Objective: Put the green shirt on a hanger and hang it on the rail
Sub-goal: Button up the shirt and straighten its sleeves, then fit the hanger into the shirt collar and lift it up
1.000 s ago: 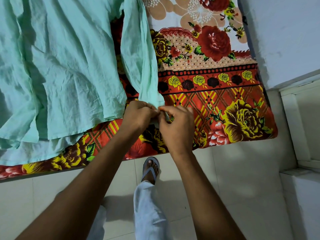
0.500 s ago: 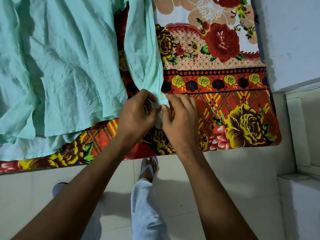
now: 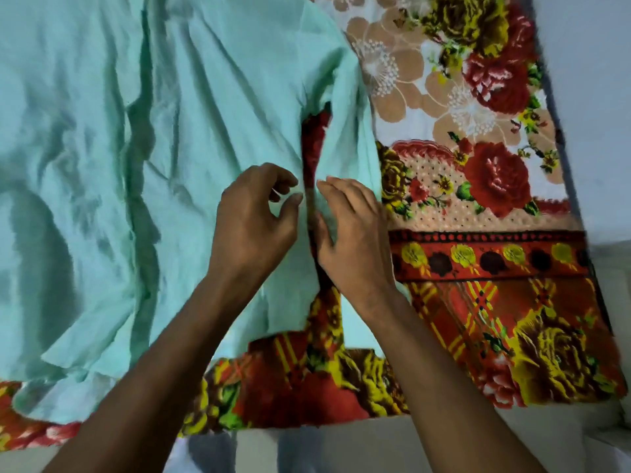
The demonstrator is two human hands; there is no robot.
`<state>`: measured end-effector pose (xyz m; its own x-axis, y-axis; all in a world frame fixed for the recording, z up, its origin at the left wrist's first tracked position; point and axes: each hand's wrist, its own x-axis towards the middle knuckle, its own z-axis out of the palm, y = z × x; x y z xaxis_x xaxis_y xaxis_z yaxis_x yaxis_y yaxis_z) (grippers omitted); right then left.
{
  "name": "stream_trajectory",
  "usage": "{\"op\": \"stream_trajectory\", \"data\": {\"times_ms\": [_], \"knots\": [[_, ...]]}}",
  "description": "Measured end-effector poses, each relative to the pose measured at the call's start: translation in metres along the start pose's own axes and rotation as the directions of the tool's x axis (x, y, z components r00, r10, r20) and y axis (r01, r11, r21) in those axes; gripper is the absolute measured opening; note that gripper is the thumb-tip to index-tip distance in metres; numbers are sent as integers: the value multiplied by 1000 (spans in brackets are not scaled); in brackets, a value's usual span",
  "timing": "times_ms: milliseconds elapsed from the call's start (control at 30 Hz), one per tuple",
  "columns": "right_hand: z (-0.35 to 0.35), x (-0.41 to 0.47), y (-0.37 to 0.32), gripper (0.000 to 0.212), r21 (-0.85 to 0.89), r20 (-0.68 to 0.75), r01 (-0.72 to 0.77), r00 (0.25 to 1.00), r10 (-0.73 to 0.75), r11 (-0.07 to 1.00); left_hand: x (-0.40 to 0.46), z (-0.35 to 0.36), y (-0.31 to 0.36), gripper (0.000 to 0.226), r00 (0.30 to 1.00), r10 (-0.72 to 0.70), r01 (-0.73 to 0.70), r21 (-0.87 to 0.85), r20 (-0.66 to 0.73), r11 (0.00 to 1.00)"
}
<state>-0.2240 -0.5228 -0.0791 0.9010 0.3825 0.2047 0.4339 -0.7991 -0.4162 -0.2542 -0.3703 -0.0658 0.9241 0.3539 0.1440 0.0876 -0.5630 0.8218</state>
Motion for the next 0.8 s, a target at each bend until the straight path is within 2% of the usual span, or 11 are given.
{"op": "stream_trajectory", "data": {"times_ms": [133,367,467,600,700,800], "knots": [[34,75,-41,38,63,-55,50,997,-47,997,59,-36,-41,21,1000,-25,24,52,17,998],[103,226,-111,36,138,-22,65,998,-63,988,188,-118,-121,42,1000,-12,9,286,10,958],[122,278,-128,34,169,-17,53,999,-50,984,244,-123,-150,55,1000,24,-24,348,4,937],[147,352,-136,30,160,-29,99,995,-96,982,339,-120,-184,74,995,56,-88,506,77,858],[157,404,-138,31,163,-52,130,991,-123,978,379,-126,-214,82,995,35,-84,581,94,810],[166,456,-138,35,149,-92,146,987,-133,978,383,-128,-230,81,1000,-14,-4,604,25,797]]}}
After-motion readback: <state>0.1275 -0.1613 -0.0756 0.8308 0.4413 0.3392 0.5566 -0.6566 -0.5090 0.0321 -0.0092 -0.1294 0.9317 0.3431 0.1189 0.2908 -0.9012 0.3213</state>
